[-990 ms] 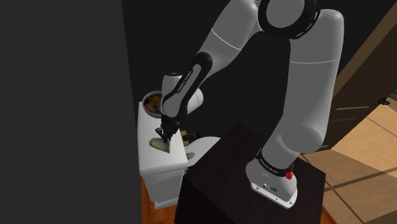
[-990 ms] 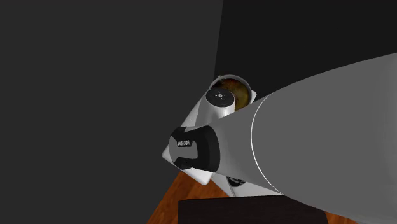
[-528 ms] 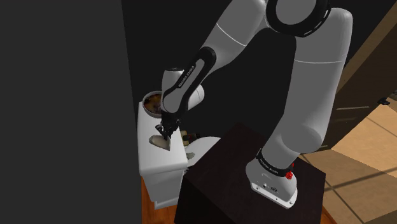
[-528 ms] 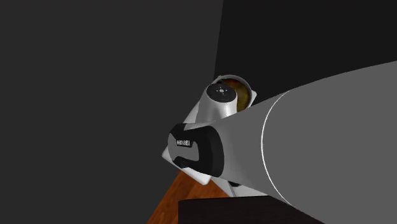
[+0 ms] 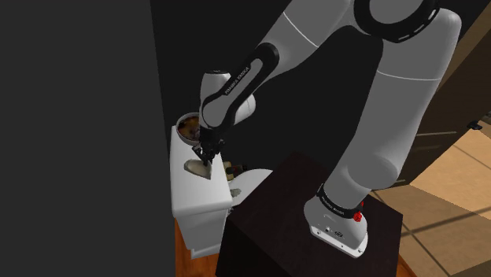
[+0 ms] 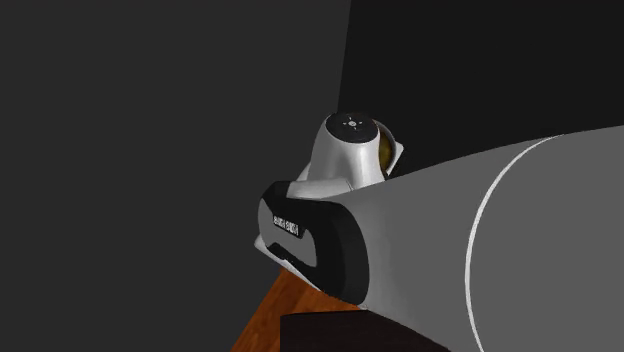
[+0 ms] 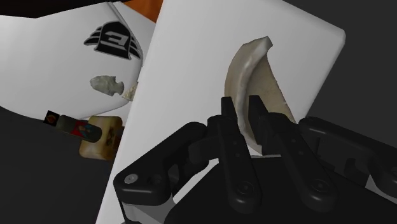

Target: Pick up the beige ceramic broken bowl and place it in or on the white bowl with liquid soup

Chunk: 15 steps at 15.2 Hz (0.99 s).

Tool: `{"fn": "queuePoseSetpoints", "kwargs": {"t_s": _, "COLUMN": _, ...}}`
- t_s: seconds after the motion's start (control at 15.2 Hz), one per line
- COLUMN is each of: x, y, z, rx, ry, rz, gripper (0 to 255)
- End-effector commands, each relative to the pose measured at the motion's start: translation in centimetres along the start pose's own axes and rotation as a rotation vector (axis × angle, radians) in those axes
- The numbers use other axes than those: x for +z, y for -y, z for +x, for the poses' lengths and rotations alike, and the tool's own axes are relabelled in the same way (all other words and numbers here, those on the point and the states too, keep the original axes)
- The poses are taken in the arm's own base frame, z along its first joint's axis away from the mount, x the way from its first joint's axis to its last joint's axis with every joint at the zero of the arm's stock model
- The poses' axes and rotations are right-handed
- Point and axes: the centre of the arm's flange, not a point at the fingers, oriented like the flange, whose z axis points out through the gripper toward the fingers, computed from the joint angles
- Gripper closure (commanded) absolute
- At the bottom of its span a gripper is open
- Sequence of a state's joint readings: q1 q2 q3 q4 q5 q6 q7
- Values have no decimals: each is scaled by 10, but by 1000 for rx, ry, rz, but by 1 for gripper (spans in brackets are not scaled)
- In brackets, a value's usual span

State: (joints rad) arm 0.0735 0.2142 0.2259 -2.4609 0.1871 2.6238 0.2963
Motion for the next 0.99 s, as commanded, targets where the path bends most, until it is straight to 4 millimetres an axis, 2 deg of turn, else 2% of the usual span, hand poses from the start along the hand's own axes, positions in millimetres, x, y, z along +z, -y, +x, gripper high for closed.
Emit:
{"fn": "queuePoseSetpoints", "kwargs": {"t_s": 0.0, "x": -10, "y": 1, "z": -1, "rx": 0, "ry": 0, "rz": 0, "gripper": 255}}
{"fn": "queuePoseSetpoints", "kwargs": {"t_s": 0.92, "x": -83, "y": 9, "z": -8, "rx": 0, "ry": 0, "rz": 0, "gripper": 255}}
